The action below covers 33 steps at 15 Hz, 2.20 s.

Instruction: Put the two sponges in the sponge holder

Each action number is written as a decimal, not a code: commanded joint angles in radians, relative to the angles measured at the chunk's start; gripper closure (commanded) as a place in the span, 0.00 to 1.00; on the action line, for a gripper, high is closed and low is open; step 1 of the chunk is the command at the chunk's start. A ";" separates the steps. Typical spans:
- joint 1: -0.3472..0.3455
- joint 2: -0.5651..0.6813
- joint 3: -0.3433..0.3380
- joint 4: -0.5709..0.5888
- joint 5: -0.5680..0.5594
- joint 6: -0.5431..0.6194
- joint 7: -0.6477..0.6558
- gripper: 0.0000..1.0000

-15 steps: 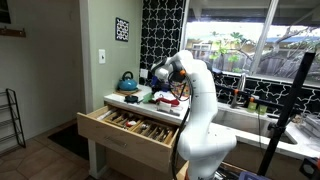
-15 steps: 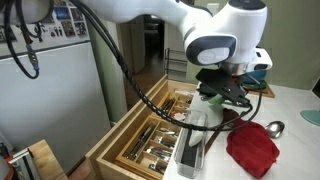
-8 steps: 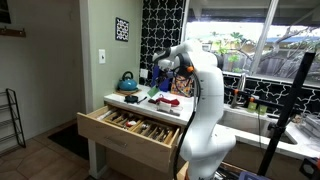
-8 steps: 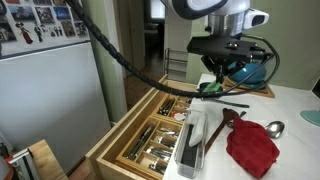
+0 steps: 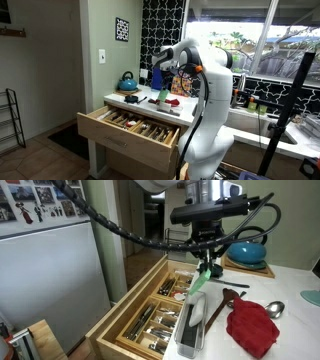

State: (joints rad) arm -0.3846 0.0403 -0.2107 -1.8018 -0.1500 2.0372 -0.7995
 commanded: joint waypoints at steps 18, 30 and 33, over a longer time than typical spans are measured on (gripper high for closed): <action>0.051 -0.057 -0.064 -0.254 -0.249 0.133 -0.070 0.98; 0.105 0.016 -0.037 -0.198 -0.418 0.031 -0.182 0.98; 0.124 0.046 -0.026 -0.178 -0.485 0.005 -0.184 0.98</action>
State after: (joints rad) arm -0.2789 0.0503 -0.2403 -2.0132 -0.5724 2.0862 -0.9618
